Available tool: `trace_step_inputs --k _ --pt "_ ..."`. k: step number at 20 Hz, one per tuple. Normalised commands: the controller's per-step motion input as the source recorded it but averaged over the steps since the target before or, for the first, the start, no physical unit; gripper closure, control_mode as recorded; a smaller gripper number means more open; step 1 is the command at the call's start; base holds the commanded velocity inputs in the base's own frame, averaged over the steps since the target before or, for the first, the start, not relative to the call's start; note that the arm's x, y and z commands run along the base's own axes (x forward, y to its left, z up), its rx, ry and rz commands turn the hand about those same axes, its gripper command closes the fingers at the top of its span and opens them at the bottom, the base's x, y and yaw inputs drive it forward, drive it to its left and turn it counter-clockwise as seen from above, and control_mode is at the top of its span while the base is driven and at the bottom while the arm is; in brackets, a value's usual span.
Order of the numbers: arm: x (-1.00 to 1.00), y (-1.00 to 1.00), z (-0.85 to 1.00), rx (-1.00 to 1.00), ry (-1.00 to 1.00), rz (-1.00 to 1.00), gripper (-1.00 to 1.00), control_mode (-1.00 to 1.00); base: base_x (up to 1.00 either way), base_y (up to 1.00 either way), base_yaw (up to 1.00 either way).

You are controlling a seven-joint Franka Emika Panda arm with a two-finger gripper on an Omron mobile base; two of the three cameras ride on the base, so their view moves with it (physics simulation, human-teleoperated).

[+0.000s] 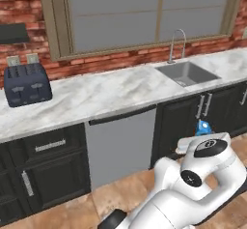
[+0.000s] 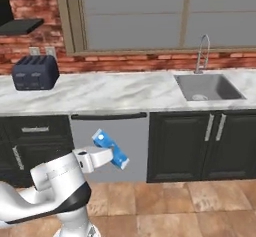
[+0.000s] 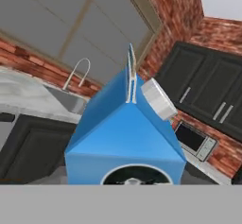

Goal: Take a sugar cube from the saucer and place it inside the coffee. Then, grab milk from the fridge and place it next to the coffee on the counter to sweeten the coffee.

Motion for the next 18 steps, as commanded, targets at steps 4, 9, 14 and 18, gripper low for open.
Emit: trace_step_inputs --k 4,9,14,18 --pt "0.00 0.00 0.00 0.00 0.00 0.00 1.00 1.00 1.00 1.00 0.24" --pt "0.00 0.00 0.00 0.00 0.00 0.00 1.00 1.00 0.70 0.92 0.30" --pt "0.00 0.00 0.00 0.00 0.00 0.00 1.00 1.00 0.00 0.98 0.53" --pt "0.00 0.00 0.00 0.00 0.00 0.00 1.00 1.00 0.06 1.00 0.49"
